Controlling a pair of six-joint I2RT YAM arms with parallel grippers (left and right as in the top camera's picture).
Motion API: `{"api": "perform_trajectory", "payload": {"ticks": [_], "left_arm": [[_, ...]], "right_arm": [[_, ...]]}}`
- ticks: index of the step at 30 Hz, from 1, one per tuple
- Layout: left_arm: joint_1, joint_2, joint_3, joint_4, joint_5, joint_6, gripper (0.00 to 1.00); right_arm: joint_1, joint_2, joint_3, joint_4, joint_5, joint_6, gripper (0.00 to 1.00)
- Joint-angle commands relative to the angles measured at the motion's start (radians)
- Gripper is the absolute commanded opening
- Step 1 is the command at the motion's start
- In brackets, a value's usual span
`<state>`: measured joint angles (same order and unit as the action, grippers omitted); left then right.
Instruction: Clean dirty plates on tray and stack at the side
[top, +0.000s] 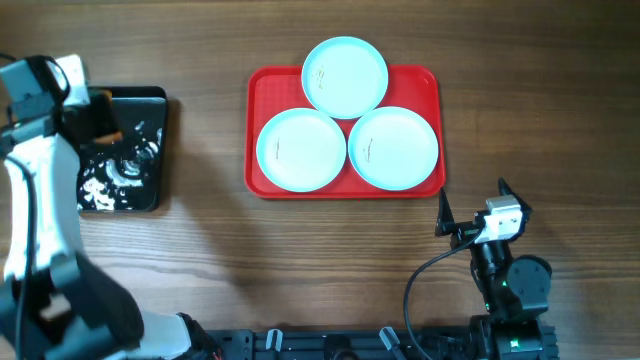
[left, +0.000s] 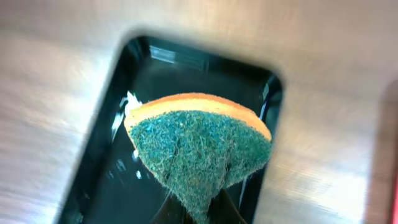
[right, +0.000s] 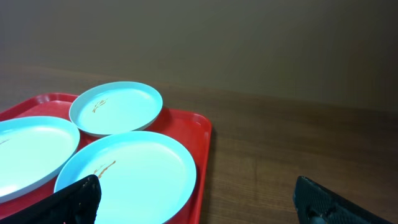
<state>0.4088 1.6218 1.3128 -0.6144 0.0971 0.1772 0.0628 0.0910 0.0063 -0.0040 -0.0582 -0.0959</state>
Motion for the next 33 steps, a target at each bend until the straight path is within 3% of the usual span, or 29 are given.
{"api": "perform_trajectory", "payload": {"ticks": [1, 12, 25, 29, 33], "left_arm": [[0.008, -0.071, 0.035, 0.005, 0.036, -0.005, 0.04], [0.024, 0.072, -0.017, -0.069, 0.033, -0.006, 0.04], [0.021, -0.193, 0.084, 0.018, 0.035, -0.019, 0.04], [0.021, -0.221, 0.084, 0.009, 0.127, -0.239, 0.04], [0.017, -0.219, 0.082, 0.004, 0.517, -0.456, 0.04]], "right_arm": [[0.005, 0.002, 0.002, 0.002, 0.014, -0.009, 1.00], [0.005, 0.002, 0.002, 0.002, 0.014, -0.009, 1.00], [0.005, 0.002, 0.002, 0.002, 0.014, -0.009, 1.00], [0.005, 0.002, 0.002, 0.002, 0.014, -0.010, 1.00], [0.005, 0.002, 0.002, 0.002, 0.014, -0.009, 1.00]]}}
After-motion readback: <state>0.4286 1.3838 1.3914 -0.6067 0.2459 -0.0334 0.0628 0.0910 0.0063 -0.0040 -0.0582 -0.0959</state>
